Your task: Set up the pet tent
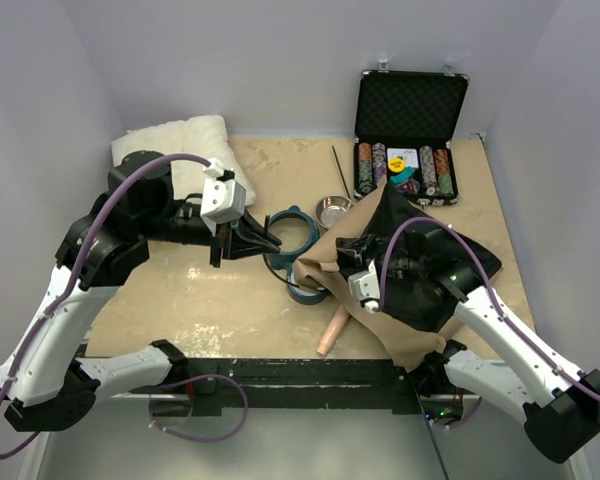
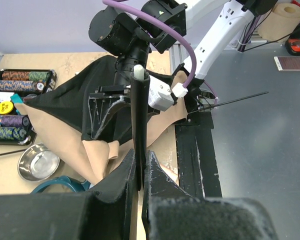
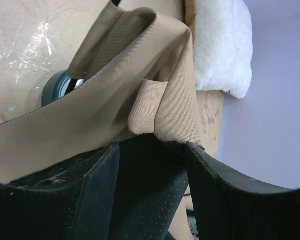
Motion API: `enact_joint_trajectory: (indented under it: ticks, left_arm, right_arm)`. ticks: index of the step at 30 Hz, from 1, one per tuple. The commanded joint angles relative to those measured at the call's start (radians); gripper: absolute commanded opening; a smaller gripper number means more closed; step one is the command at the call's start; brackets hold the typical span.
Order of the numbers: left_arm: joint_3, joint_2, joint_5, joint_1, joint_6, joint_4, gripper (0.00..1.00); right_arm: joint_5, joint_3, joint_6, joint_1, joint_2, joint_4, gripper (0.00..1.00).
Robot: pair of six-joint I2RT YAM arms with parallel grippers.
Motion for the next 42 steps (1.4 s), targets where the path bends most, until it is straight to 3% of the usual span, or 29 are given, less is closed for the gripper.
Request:
enact_joint_trajectory:
  ticks: [1, 9, 15, 18, 20, 23, 25, 29, 31, 38, 42]
  left_arm:
    - [0.014, 0.010, 0.008, 0.006, -0.014, -0.035, 0.00]
    - [-0.005, 0.004, 0.014, 0.006, -0.017, -0.029, 0.00]
    - [-0.011, 0.003, 0.014, 0.006, -0.028, -0.015, 0.00]
    - [-0.015, 0.003, 0.012, 0.006, -0.028, -0.014, 0.00]
    - [-0.020, 0.001, 0.014, 0.007, -0.032, -0.005, 0.00]
    - [-0.022, 0.004, 0.014, 0.006, -0.035, 0.001, 0.00]
    - [-0.023, 0.004, 0.014, 0.007, -0.035, 0.001, 0.00]
    - [-0.025, 0.004, 0.015, 0.007, -0.032, 0.003, 0.00]
    - [-0.025, 0.004, 0.014, 0.007, -0.028, 0.000, 0.00]
    - [-0.046, -0.003, 0.009, 0.006, -0.026, 0.005, 0.00]
    - [-0.060, 0.001, -0.006, 0.007, -0.031, 0.006, 0.00]
  right_arm:
    - [-0.035, 0.022, -0.048, 0.004, -0.024, 0.023, 0.56]
    - [-0.077, 0.040, -0.006, 0.006, 0.010, 0.086, 0.49]
    - [-0.106, 0.054, 0.062, 0.021, -0.003, 0.105, 0.22]
    - [-0.110, 0.065, 0.110, 0.035, -0.010, 0.128, 0.18]
    - [-0.106, 0.065, 0.118, 0.044, -0.012, 0.137, 0.10]
    - [-0.081, 0.081, 0.115, 0.044, 0.010, 0.128, 0.20]
    - [-0.069, 0.103, 0.077, 0.046, 0.031, 0.090, 0.47]
    - [-0.069, 0.100, 0.072, 0.046, 0.063, 0.105, 0.50]
    - [-0.080, 0.100, 0.083, 0.046, 0.077, 0.129, 0.43]
    - [-0.133, 0.187, 0.199, 0.061, 0.140, 0.177, 0.00]
    - [-0.141, 0.233, 0.291, 0.099, 0.178, 0.200, 0.00]
